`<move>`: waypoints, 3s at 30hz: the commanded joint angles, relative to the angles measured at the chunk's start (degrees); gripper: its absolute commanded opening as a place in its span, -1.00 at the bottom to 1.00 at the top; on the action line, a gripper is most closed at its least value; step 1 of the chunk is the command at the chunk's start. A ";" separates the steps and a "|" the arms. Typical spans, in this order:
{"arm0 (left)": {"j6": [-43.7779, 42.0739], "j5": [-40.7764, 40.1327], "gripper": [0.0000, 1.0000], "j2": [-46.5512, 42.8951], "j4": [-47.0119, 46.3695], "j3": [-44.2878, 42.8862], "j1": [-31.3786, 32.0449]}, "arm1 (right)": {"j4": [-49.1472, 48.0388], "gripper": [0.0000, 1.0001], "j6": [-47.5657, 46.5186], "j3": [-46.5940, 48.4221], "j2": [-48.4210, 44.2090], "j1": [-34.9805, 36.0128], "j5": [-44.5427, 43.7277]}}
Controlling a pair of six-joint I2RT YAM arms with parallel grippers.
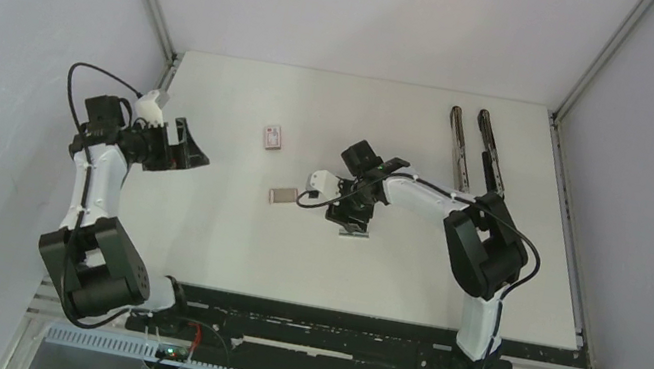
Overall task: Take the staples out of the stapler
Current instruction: Pick up the staple from the center of the board, then place the staple in the staple box.
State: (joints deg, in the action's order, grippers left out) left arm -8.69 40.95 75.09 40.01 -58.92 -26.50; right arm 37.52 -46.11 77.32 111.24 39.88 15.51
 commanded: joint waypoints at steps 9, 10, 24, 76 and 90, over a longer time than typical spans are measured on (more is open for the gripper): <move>-1.28 2.63 0.99 -0.21 -0.56 1.35 -0.98 | 0.13 0.06 -0.30 2.92 1.66 0.71 0.66; -1.29 2.72 0.99 -0.13 -0.55 1.33 -1.05 | 0.16 0.06 -0.30 2.92 1.84 0.79 0.60; -1.17 3.66 0.99 0.23 -0.46 1.35 -1.61 | 3.51 -0.39 -0.63 5.39 4.24 1.21 1.87; -0.37 3.26 0.99 1.97 -1.24 1.43 -1.89 | -4.25 -1.00 51.19 28.07 7.30 2.40 -14.60; -0.28 2.73 0.99 2.52 -1.43 1.43 -1.84 | -1.47 -1.00 68.68 34.26 12.83 6.81 -19.00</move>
State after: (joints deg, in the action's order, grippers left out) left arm -8.62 43.62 77.65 39.86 -58.92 -27.83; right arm 35.88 14.24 107.42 123.20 45.89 -1.56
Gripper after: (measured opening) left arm 0.996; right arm 0.000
